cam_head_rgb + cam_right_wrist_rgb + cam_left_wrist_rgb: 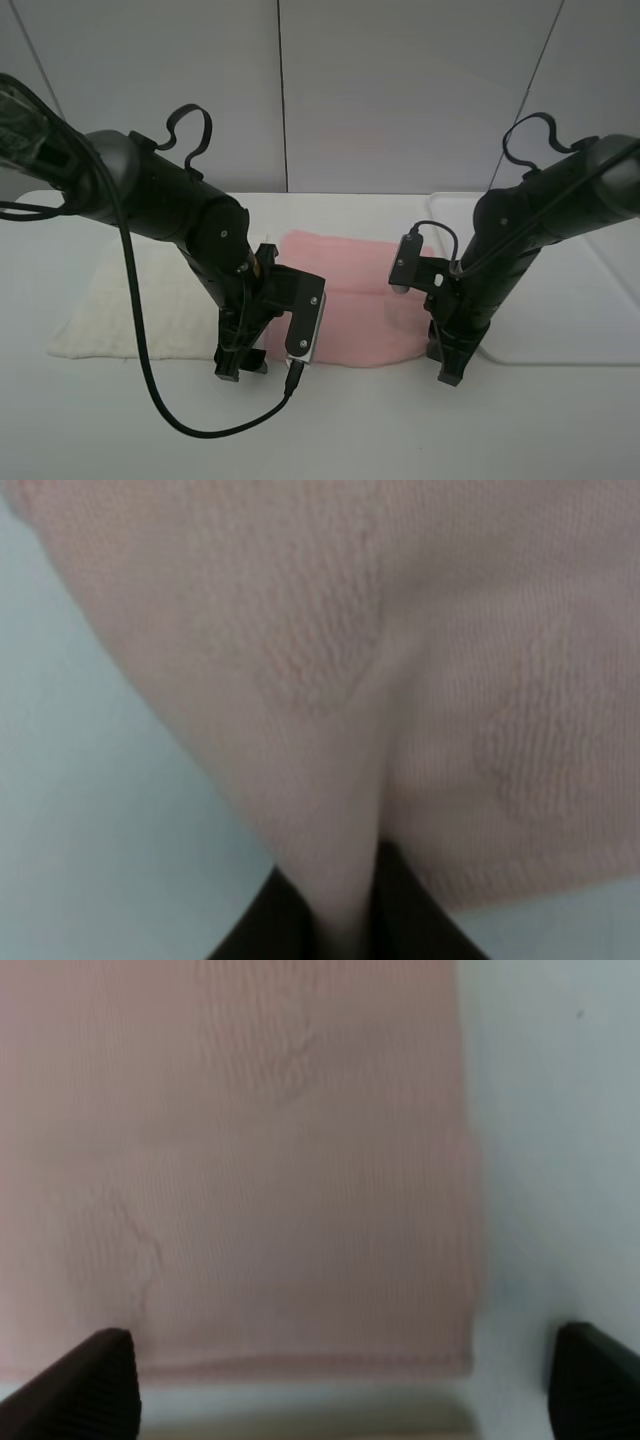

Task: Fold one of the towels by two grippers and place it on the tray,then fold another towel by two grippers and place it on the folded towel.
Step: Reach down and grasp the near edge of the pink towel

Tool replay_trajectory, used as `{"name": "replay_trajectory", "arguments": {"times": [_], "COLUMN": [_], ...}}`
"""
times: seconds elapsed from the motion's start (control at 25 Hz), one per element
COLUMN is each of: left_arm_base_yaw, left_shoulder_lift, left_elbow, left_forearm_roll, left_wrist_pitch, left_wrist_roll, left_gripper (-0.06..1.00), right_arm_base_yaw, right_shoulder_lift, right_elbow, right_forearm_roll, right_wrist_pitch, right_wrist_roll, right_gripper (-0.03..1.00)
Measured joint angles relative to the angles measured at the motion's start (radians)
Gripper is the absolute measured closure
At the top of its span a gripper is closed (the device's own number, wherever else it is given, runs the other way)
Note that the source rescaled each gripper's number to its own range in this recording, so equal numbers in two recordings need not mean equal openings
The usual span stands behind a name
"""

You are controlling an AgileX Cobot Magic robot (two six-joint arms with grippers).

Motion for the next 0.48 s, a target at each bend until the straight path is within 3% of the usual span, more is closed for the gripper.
{"name": "replay_trajectory", "arguments": {"times": [0.16,0.48], "left_arm_base_yaw": [0.017,-0.023], "left_shoulder_lift": [0.007,0.012], "left_elbow": [-0.003,-0.003], "left_forearm_roll": [-0.003,0.000], "left_wrist_pitch": [0.022,0.038], "left_wrist_roll": [-0.005,0.029], "left_gripper": [-0.02,0.19], "right_arm_base_yaw": [0.000,0.000], "right_shoulder_lift": [0.000,0.000], "right_elbow": [0.000,0.000], "right_forearm_roll": [0.000,0.000], "right_wrist_pitch": [0.000,0.000], "right_wrist_roll": [0.000,0.000], "right_gripper": [0.96,0.96]}}
